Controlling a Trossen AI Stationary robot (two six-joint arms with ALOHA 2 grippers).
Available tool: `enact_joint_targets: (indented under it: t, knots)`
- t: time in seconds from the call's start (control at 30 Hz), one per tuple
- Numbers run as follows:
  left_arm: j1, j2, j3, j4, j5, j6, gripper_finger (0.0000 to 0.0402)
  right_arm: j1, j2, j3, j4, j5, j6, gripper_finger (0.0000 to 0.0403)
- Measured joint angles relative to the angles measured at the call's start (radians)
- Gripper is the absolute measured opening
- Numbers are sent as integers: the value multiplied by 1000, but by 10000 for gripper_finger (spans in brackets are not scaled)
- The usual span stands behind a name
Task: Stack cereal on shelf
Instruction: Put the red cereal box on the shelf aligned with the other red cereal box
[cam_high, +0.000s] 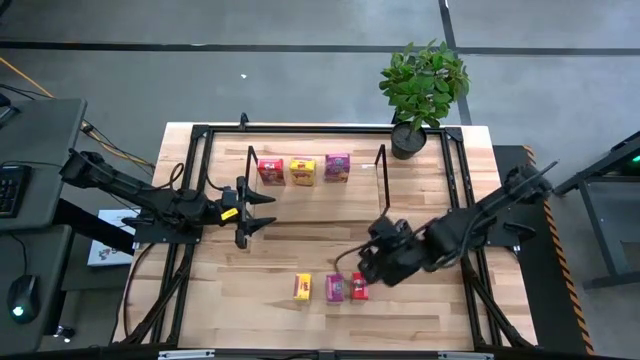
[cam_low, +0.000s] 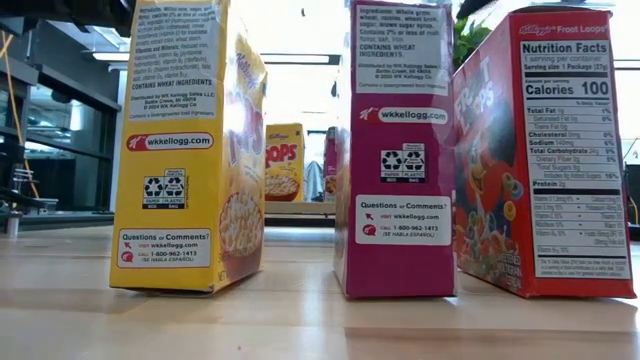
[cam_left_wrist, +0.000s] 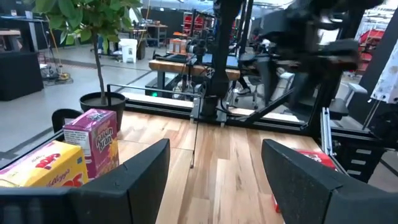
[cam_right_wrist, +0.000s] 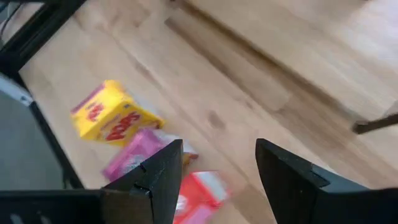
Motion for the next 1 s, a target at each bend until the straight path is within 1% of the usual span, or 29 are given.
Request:
enact_joint_targets:
  t: [0.07,0.13,0.23,0.27,0.37,0.4,0.47,0.53,0.67,0.83,1.0]
  knots:
    - [0,0,0,0,0,0,243,10,55,55,-11,-7,-42,195]
    - [0,0,0,0,0,0,243,15,103,102,-10,-22,-117,195]
    - [0,0,0,0,-3,0,243,5,161,158,-11,-71,-213,195]
    - [0,0,0,0,-6,0,243,-2,178,173,-9,-99,-234,195]
    - [0,0,0,0,-48,0,243,-32,208,192,4,-274,-263,195]
    - [0,0,0,0,-68,0,243,-39,213,192,18,-307,-267,195]
    - [0,0,0,-1,-104,-3,243,-51,215,186,38,-311,-287,195]
    - [0,0,0,-1,-126,-24,243,-59,214,186,17,-290,-262,195]
    - [0,0,0,-1,-131,-59,243,-70,214,186,-29,-268,-217,195]
    - [0,0,0,-1,-132,-61,243,-83,214,186,-33,-368,-242,195]
    - [0,0,0,-1,-132,-61,243,-98,214,186,15,-360,-286,195]
